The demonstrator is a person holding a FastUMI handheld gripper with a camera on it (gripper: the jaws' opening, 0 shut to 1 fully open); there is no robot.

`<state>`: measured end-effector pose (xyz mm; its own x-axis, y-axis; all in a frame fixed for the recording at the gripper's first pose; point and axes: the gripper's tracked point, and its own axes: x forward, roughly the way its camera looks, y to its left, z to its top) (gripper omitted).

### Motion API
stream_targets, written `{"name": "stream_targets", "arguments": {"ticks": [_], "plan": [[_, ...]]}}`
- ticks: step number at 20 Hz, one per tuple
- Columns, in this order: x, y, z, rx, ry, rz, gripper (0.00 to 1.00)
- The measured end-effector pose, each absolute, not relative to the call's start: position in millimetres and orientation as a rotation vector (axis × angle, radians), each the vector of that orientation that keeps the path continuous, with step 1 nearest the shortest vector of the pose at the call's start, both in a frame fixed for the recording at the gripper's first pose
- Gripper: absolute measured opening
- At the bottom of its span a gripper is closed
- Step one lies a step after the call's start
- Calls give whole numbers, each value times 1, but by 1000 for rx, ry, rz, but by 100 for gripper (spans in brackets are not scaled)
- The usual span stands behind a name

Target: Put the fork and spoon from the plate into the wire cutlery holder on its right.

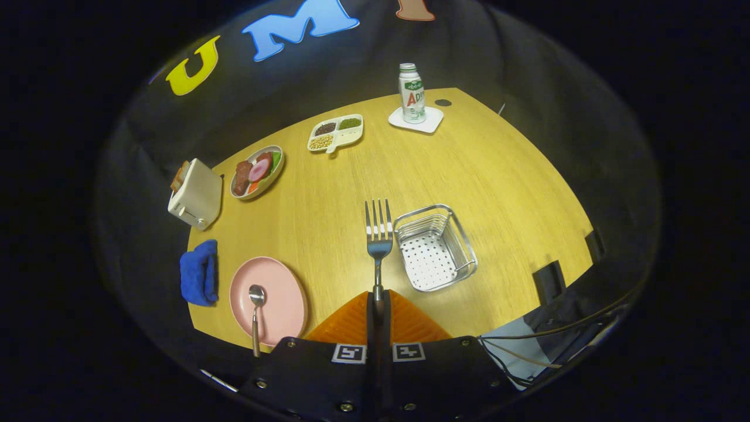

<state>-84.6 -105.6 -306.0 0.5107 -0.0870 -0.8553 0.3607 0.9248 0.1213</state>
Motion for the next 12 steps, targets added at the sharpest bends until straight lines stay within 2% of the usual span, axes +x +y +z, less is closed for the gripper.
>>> {"name": "stream_targets", "arguments": {"ticks": [12], "plan": [[-110, -135, -328, 330, 1223, -275, 2]]}}
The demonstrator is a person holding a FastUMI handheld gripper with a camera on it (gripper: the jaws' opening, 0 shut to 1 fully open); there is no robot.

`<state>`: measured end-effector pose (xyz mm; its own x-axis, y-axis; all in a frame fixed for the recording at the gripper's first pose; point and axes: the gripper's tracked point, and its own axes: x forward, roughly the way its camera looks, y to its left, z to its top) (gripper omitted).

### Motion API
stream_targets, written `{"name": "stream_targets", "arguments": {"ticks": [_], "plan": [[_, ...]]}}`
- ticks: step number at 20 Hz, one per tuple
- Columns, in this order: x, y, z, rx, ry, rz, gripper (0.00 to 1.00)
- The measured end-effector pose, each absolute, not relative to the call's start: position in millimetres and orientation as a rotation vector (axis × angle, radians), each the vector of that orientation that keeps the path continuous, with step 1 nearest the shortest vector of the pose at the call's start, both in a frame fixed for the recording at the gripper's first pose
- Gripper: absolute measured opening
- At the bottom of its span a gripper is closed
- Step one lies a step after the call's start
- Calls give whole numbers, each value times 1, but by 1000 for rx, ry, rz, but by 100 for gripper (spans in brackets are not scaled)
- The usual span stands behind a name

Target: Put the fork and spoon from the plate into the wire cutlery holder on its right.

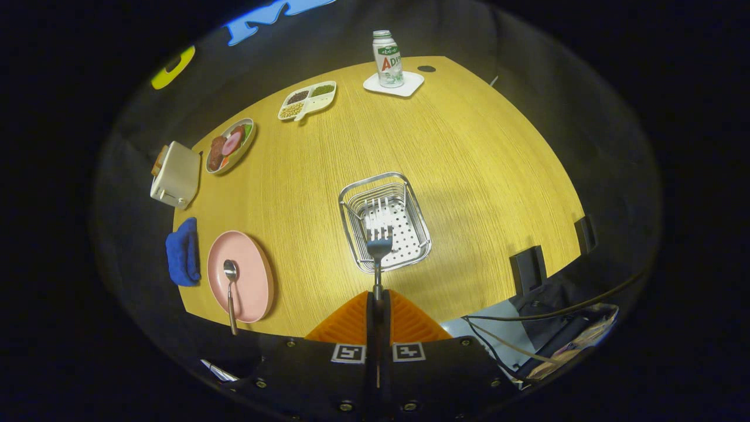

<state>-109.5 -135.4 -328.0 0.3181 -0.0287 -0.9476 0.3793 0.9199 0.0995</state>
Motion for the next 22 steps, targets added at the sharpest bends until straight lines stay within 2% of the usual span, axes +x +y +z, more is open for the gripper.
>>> {"name": "stream_targets", "arguments": {"ticks": [7, 15, 22], "plan": [[-100, -145, -321, 322, 1222, -273, 9], [-97, -150, -312, 346, 1190, -277, 9], [-92, -154, -297, 361, 1136, -284, 13]]}}
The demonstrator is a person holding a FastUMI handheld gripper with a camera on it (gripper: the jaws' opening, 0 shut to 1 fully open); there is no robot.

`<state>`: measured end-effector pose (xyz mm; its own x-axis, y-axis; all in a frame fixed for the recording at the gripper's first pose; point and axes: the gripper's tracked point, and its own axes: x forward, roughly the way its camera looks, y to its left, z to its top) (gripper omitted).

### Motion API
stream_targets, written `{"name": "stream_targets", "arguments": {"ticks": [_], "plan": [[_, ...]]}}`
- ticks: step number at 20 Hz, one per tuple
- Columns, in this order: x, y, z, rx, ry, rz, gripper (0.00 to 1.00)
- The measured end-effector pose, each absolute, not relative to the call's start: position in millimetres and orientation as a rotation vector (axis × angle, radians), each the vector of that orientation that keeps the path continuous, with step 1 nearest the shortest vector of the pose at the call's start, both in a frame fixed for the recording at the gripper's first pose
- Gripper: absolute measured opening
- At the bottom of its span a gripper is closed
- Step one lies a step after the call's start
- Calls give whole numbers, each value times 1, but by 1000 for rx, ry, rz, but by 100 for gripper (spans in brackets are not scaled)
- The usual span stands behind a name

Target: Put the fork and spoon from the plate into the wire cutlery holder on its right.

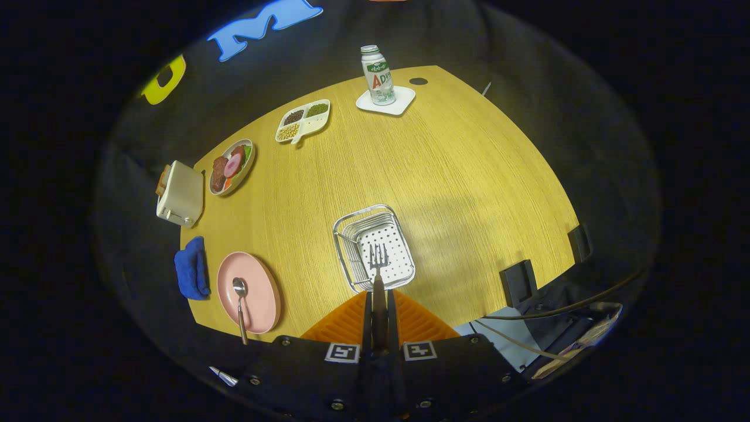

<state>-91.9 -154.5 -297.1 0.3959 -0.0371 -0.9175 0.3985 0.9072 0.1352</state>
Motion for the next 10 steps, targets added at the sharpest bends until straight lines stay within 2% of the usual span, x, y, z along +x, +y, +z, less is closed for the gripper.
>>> {"name": "stream_targets", "arguments": {"ticks": [10], "plan": [[-80, -143, -266, 349, 1050, -254, 13]]}}
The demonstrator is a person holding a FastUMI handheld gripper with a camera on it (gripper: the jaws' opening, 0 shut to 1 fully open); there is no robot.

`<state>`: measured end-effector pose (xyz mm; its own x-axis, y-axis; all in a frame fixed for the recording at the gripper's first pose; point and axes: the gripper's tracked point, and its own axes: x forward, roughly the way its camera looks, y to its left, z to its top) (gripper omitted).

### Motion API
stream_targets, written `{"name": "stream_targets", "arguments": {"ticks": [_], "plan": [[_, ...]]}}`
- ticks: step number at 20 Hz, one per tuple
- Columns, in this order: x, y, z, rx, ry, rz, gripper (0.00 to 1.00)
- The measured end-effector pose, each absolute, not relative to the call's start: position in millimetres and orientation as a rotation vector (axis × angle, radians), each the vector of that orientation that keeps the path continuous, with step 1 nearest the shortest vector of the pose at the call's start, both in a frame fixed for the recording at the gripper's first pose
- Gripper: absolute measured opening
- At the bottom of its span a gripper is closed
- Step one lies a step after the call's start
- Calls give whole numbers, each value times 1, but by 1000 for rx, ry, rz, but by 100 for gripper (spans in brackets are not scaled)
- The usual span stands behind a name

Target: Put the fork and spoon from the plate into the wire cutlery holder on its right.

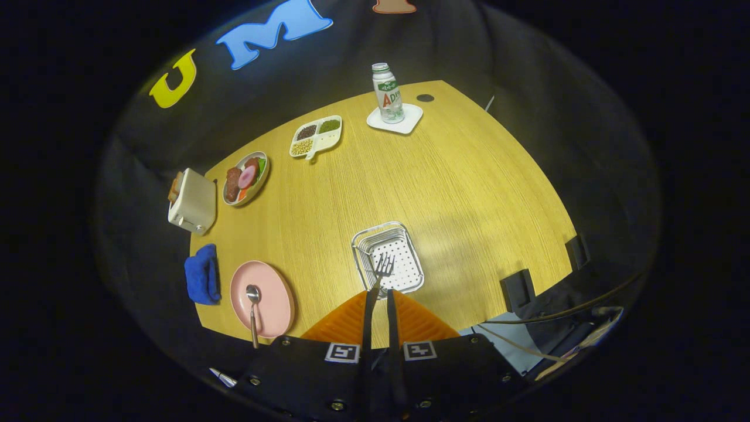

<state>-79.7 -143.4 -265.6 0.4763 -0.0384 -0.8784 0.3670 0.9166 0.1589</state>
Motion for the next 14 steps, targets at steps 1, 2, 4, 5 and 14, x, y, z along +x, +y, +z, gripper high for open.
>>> {"name": "stream_targets", "arguments": {"ticks": [1, 2, 4, 5, 14], "plan": [[-78, -140, -262, 350, 1040, -247, 13], [-76, -137, -258, 347, 1031, -239, 13], [-72, -127, -250, 339, 1009, -224, 13], [-70, -122, -246, 331, 998, -214, 13], [-40, -65, -227, 273, 912, -121, 13]]}}
